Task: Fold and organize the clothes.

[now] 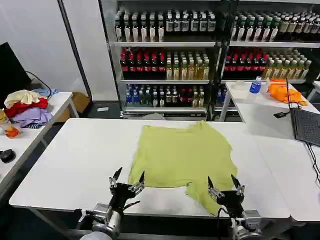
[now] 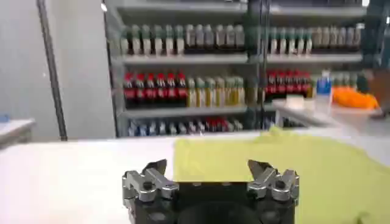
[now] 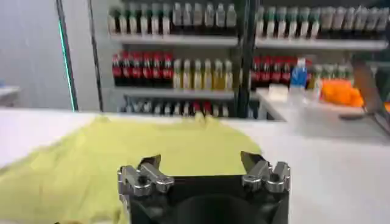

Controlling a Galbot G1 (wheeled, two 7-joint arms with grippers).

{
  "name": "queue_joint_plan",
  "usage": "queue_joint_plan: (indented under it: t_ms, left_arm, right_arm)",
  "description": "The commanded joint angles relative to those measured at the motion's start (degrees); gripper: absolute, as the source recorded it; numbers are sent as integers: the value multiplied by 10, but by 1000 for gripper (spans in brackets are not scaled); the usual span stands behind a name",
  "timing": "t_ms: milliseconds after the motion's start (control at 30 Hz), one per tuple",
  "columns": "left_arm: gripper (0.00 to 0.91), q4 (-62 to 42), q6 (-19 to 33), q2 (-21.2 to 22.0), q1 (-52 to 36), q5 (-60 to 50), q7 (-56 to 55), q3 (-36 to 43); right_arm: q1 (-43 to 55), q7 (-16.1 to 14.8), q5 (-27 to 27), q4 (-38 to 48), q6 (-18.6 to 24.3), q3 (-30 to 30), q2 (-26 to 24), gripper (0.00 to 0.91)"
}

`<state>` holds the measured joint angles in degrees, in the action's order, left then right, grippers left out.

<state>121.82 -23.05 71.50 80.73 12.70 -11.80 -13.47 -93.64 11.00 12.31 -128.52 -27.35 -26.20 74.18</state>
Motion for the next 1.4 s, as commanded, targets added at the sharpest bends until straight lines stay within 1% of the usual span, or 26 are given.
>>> queue_joint_plan:
  t_ms: [33, 333, 600, 633, 667, 700, 733, 800, 933, 967, 1133, 1400]
  left_arm:
    - [907, -74, -101, -35, -75, 39, -12, 26]
    - [907, -127, -101, -32, -120, 43, -19, 48]
    - [907, -148, -101, -30, -123, 54, -41, 51]
    - [786, -148, -101, -31, -122, 56, -40, 51]
    - [40, -147, -101, -32, -120, 57, -39, 52]
    - [20, -147, -101, -32, -119, 57, -39, 51]
    - [20, -146, -101, -34, -117, 58, -39, 51]
    - [20, -144, -101, -36, -114, 61, -38, 50]
    - [30, -138, -101, -39, -108, 67, -38, 48]
    - [20, -137, -101, -39, -106, 68, -37, 47]
    - [20, -131, -100, -29, -95, 78, -36, 40]
    - [20, -113, -98, -26, -87, 96, -29, 31]
  right_arm:
    - [-18, 7, 0, 1, -50, 3, 0, 907]
    - [-25, 7, -5, 13, -51, 17, 6, 907]
    - [-22, 10, -5, 20, -49, 24, 8, 907]
    - [-21, 11, -5, 22, -49, 25, 9, 907]
    - [-21, 11, -4, 23, -49, 27, 9, 907]
    - [-21, 12, -3, 23, -49, 28, 10, 867]
    - [-21, 13, -2, 23, -48, 31, 10, 474]
    - [-21, 15, -1, 22, -47, 35, 11, 0]
    - [-22, 15, 0, 20, -48, 41, 11, 0]
    - [-22, 15, 0, 20, -47, 42, 11, 0]
    - [-25, 16, 0, 16, -46, 47, 12, 0]
    - [-28, 15, 1, 3, -40, 38, 8, 0]
